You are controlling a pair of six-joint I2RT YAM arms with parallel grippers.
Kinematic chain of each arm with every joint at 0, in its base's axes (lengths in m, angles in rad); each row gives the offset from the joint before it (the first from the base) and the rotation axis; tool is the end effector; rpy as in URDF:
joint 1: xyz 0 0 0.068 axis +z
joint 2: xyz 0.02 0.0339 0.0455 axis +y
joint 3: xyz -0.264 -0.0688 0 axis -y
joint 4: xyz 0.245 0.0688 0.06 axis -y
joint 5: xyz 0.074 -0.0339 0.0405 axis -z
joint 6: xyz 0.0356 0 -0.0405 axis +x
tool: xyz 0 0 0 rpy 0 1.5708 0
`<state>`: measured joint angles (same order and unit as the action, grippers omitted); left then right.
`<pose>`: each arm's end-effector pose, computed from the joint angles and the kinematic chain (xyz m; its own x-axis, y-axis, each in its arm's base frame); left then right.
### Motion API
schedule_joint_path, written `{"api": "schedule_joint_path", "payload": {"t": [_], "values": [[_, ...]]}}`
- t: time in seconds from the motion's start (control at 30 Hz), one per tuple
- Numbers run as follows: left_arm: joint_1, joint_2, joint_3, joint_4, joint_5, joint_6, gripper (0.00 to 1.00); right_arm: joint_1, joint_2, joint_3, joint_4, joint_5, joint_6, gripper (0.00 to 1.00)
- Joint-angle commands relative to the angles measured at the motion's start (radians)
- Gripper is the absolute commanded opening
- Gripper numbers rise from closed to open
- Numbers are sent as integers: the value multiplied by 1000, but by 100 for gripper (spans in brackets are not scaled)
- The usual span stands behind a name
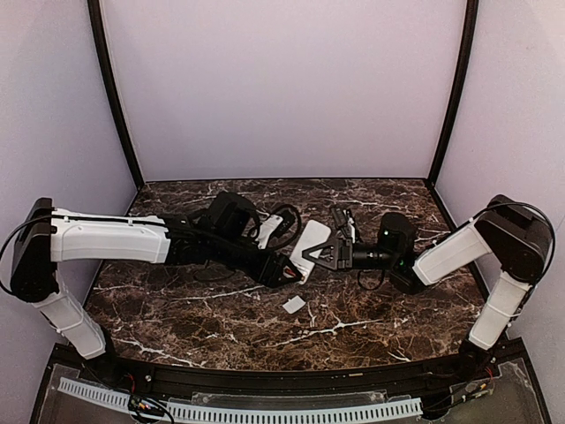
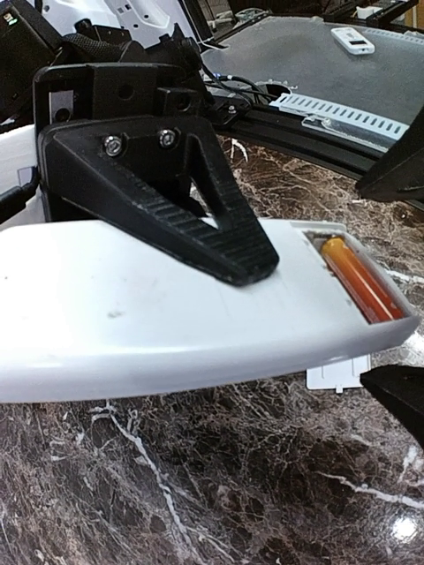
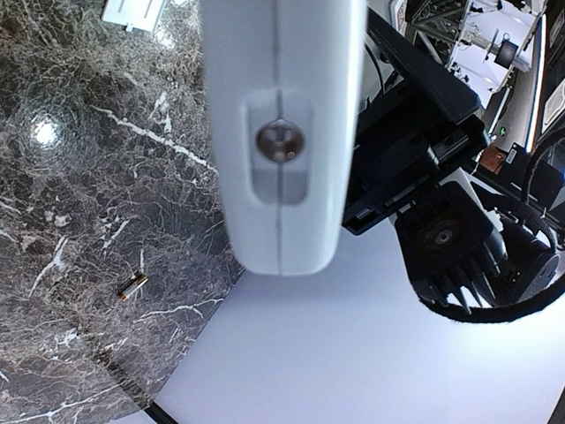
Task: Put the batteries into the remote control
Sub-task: Press the battery in the battery compartment.
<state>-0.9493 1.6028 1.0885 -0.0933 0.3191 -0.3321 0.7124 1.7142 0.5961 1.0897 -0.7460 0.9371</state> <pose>0.2004 -0.2990 0.2475 -0.6148 0.3268 -0.7178 0.7632 0.4760 -0.4370 0.2256 0.2268 0.1779 -0.8133 0.0795 -0.5764 -0.5710 0.0815 0.8169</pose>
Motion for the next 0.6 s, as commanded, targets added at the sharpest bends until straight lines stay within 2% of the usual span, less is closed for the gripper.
{"api": "schedule_joint_path", "payload": {"t": [0.0, 0.47, 0.57], "values": [[-3, 10, -15, 41, 49, -14, 61, 4, -21, 27, -2, -18, -31, 0], [-5, 77, 28, -28, -1, -24, 40, 23, -18, 32, 12, -7, -13, 0], [-6, 75, 18, -2, 14, -37, 39, 25, -15, 32, 13, -5, -14, 0]]}}
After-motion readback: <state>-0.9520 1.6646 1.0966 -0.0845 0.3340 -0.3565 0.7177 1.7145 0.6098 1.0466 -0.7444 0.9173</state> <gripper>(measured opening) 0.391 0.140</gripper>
